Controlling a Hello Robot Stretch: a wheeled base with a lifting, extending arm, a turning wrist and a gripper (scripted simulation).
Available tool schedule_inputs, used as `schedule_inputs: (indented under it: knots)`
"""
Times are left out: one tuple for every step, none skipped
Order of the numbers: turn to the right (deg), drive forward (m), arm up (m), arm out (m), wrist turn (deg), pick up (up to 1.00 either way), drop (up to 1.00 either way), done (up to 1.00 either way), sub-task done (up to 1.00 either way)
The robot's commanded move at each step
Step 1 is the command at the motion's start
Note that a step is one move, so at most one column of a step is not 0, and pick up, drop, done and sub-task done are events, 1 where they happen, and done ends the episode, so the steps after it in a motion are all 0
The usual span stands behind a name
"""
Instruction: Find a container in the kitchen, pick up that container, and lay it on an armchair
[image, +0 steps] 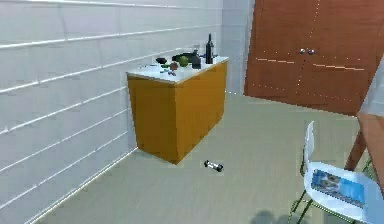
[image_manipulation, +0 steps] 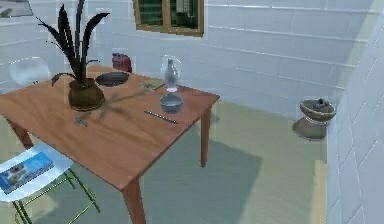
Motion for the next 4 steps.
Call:
schedule_inputs:
  knots:
    - [45.0, 0.00, 0.00, 0.00, 0.0, 0.00, 0.00, 0.00, 0.00]
    - [45.0, 0.00, 0.00, 0.00, 0.0, 0.00, 0.00, 0.00, 0.00]
    - [9.0, 0.00, 0.00, 0.00, 0.0, 0.00, 0.00, 0.00, 0.00]
    - [0.0, 0.55, 0.00, 0.00, 0.0, 0.00, 0.00, 0.00, 0.00]
